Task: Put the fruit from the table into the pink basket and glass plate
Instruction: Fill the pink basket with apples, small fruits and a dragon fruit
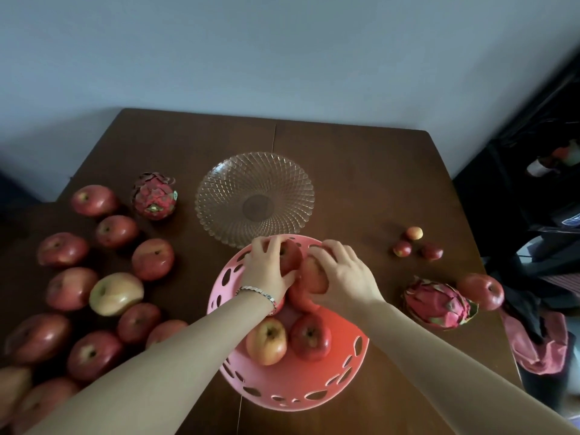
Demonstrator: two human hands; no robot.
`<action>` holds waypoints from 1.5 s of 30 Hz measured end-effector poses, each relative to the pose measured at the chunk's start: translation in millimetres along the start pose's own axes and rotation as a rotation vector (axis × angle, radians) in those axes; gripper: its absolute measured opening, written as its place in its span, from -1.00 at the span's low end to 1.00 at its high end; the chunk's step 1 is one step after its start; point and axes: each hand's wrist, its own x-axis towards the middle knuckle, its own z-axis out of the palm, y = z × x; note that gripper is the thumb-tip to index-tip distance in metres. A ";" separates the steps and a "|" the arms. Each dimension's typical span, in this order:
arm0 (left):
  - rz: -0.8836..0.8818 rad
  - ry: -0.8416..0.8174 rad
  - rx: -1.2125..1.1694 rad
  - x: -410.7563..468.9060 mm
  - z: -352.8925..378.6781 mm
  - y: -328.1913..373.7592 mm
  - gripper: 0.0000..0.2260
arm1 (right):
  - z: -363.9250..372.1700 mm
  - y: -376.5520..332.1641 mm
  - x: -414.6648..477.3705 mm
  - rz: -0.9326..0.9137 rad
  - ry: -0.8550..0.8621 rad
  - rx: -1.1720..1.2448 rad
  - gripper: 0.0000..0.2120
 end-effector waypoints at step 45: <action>0.418 0.113 0.762 -7.5 36.5 46.8 -0.41 | -69.9 204.6 -77.8 1.182 -0.015 0.094 -0.22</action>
